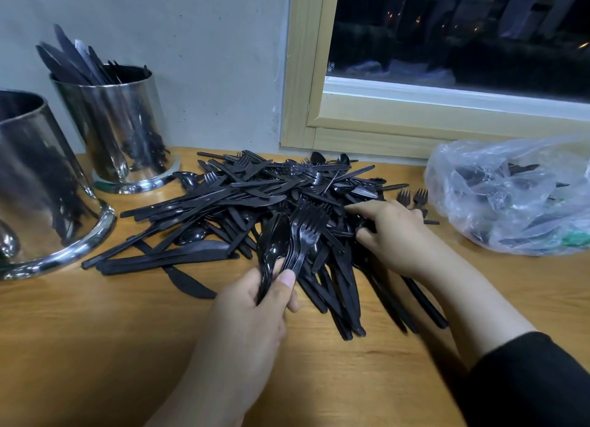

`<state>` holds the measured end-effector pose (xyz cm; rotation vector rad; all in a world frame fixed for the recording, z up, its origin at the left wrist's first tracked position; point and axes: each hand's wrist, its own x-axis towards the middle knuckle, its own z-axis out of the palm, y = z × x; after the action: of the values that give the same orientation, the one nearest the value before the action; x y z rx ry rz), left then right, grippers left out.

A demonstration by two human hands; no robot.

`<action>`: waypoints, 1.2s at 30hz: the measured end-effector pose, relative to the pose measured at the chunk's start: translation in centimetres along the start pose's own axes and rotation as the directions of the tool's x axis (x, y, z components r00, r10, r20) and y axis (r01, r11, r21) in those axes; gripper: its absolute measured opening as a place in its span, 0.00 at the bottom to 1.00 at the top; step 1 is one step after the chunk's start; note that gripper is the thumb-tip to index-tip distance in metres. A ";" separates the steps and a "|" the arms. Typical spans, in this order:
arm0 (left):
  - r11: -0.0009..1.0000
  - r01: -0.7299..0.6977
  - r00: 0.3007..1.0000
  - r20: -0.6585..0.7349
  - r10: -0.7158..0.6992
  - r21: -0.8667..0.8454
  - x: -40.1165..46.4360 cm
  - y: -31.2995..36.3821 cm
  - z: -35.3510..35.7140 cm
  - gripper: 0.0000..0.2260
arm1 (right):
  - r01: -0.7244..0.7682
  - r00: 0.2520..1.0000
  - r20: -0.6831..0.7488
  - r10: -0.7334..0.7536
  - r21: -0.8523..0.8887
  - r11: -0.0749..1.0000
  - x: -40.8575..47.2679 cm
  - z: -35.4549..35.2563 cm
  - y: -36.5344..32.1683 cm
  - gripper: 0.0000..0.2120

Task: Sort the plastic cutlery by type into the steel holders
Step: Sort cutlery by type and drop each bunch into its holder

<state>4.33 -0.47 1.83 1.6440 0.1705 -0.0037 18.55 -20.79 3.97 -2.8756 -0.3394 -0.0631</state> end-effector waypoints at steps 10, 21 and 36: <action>1.000 -0.005 1.000 -0.007 0.005 -0.003 -0.1 0.0 0.1 0.17 | 0.030 0.998 0.059 -0.029 -0.004 1.000 0.2 0.2 0.7 0.22; 1.000 -0.016 1.000 -0.018 0.016 -0.027 0.3 -0.4 0.0 0.17 | 0.158 0.984 0.081 -0.160 0.031 0.987 0.1 -0.2 2.2 0.23; 0.998 -0.049 0.993 -0.105 0.046 -0.026 0.4 -0.5 -0.5 0.17 | 0.262 0.912 -0.363 -0.191 0.156 0.952 -0.5 -2.6 3.4 0.07</action>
<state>4.65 0.07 1.35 1.6199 0.2100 0.1209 18.84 -24.75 5.70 -2.5465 -0.5724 -0.5364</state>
